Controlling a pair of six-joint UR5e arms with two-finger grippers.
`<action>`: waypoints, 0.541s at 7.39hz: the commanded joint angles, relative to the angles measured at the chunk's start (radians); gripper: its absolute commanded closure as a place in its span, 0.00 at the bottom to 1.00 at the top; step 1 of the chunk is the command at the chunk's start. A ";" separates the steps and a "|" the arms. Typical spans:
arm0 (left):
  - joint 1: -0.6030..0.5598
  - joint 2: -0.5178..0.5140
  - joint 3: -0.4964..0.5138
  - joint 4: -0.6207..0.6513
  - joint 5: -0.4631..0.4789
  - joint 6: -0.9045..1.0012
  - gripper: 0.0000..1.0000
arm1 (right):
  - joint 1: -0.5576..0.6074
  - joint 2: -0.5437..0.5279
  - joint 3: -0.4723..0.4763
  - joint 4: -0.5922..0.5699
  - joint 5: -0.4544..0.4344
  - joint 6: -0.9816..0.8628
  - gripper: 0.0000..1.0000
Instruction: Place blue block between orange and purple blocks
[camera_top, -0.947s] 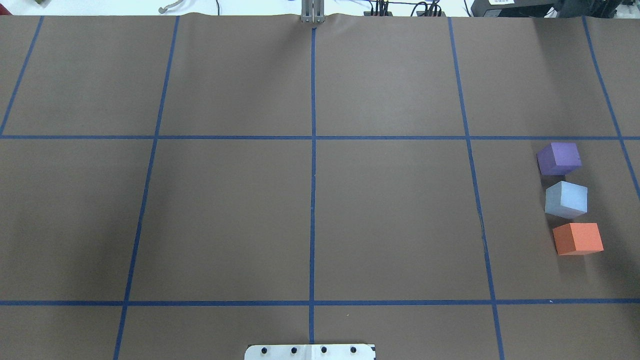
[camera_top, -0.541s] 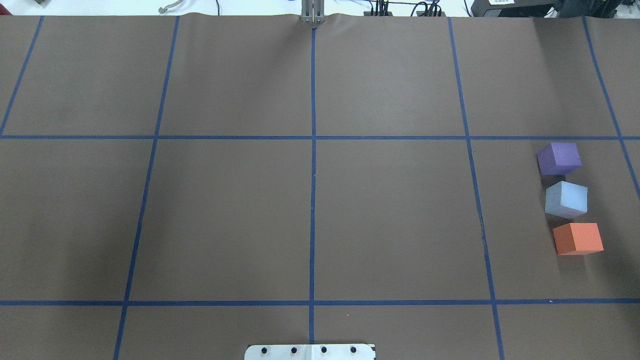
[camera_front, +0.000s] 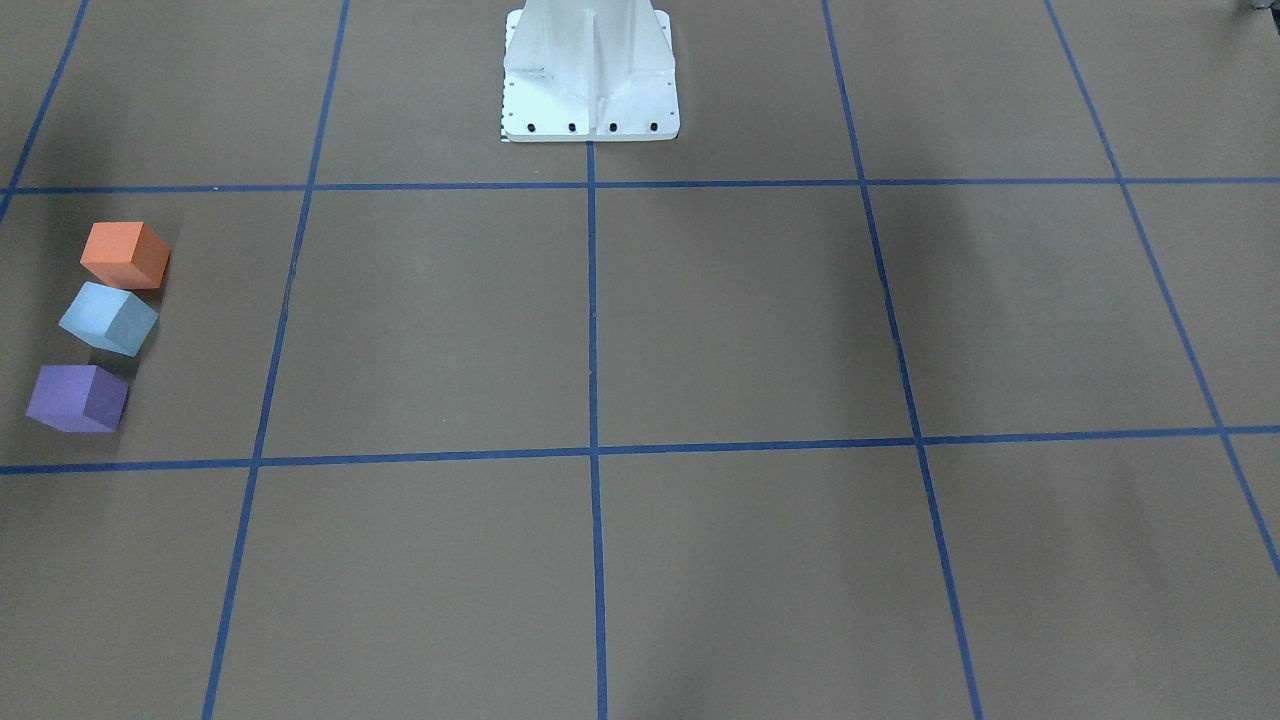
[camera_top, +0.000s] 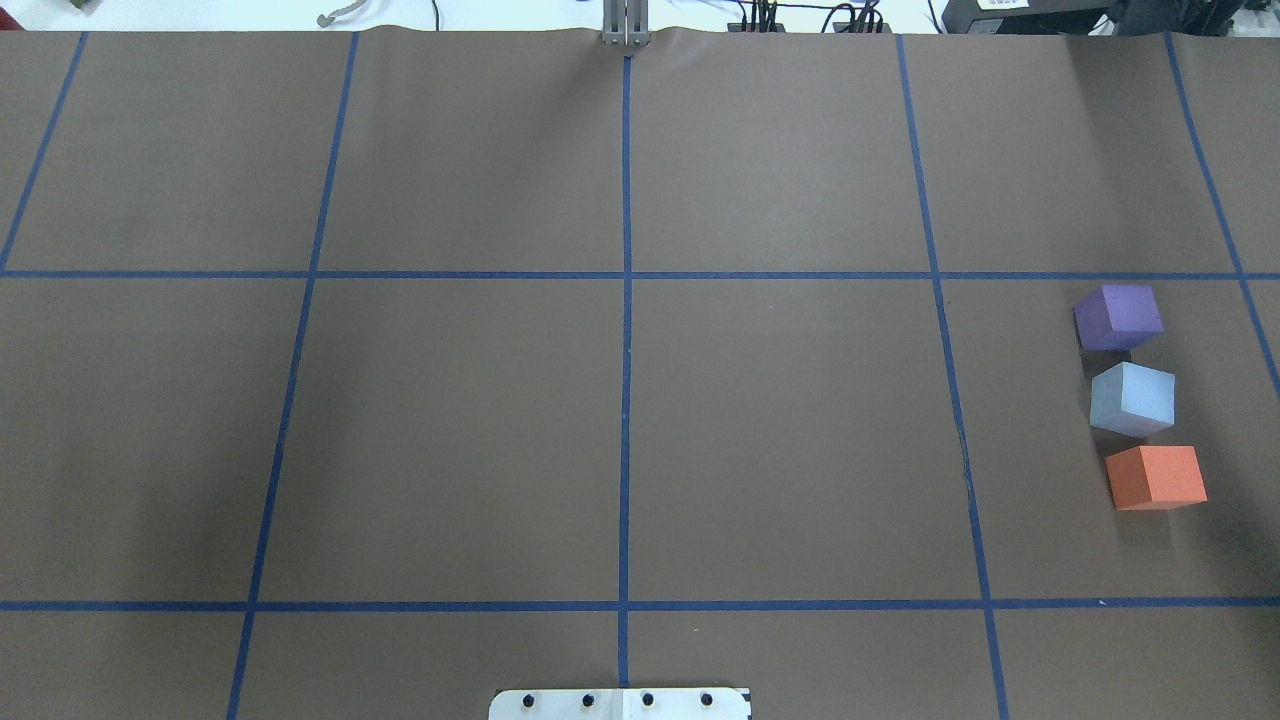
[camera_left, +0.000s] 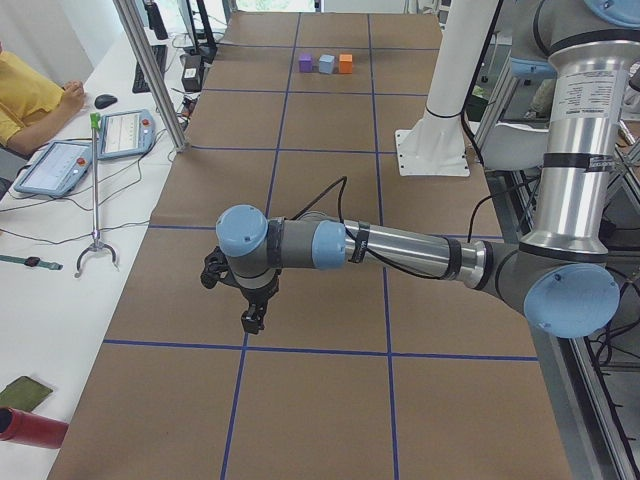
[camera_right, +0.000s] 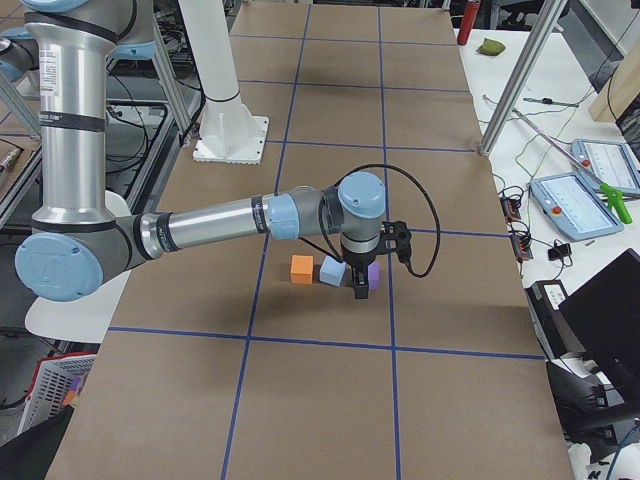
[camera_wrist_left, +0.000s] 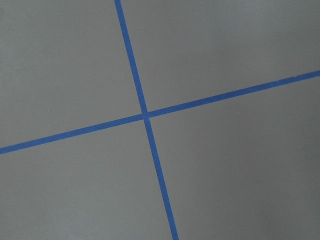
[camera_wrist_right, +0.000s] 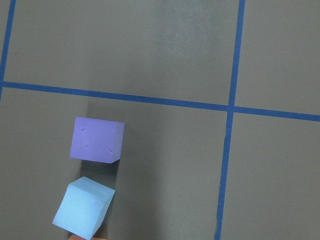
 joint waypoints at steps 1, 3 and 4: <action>0.001 0.000 0.009 -0.002 -0.001 -0.002 0.00 | 0.000 -0.001 0.000 -0.001 0.007 0.002 0.00; 0.000 0.000 0.006 -0.001 0.001 0.000 0.00 | 0.000 -0.001 -0.003 -0.001 0.010 0.003 0.00; 0.000 0.000 0.006 -0.001 -0.001 0.000 0.00 | 0.000 -0.001 -0.004 0.001 0.010 0.003 0.00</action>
